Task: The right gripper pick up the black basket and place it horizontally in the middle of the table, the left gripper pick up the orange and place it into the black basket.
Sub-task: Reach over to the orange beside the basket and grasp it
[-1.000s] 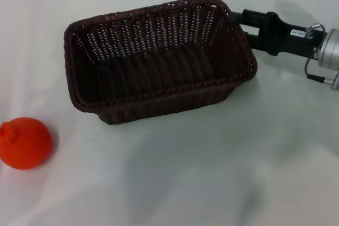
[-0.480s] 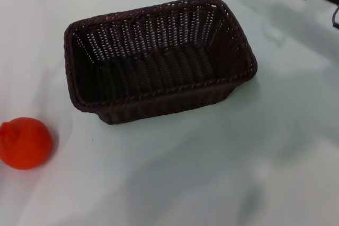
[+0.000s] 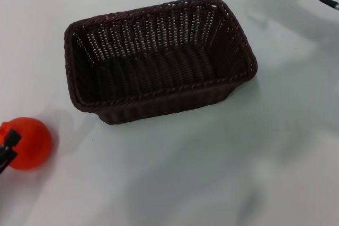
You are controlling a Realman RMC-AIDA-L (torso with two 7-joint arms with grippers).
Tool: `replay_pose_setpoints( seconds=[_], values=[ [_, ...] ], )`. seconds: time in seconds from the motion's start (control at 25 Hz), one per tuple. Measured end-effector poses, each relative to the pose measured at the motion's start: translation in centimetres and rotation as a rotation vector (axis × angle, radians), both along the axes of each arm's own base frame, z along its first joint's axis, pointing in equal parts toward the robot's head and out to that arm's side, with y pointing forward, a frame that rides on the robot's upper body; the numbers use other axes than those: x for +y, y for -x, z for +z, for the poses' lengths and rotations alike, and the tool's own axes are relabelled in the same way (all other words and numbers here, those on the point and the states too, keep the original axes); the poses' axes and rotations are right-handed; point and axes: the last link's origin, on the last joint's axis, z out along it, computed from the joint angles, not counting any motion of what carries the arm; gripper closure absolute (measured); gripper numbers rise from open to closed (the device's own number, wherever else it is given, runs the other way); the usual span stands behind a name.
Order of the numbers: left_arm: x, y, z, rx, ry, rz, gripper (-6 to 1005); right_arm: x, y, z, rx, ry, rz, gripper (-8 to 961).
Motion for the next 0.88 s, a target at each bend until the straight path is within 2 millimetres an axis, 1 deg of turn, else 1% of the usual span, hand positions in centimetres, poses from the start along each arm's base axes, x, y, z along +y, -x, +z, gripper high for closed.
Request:
replay_pose_setpoints(
  seconds=[0.28, 0.4, 0.6, 0.8, 0.88],
  values=[
    [0.2, 0.8, -1.3, 0.029, 0.040, 0.073, 125, 0.2, 1.3, -1.2, 0.005, 0.008, 0.040, 181],
    [0.6, 0.8, -1.5, 0.039, 0.050, 0.073, 143, 0.3, 1.8, -1.6, 0.002, 0.008, 0.053, 187],
    [0.9, 0.6, -1.6, 0.052, 0.057, 0.059, 173, 0.3, 2.0, -1.9, -0.001, 0.000, 0.058, 188],
    [1.2, 0.6, -1.3, 0.054, 0.045, 0.054, 392, 0.3, 1.9, -1.8, -0.002, -0.014, 0.062, 187],
    [1.3, 0.5, -1.2, 0.054, 0.043, 0.050, 460, 0.3, 1.9, -1.8, -0.005, -0.015, 0.063, 187]
  ],
)
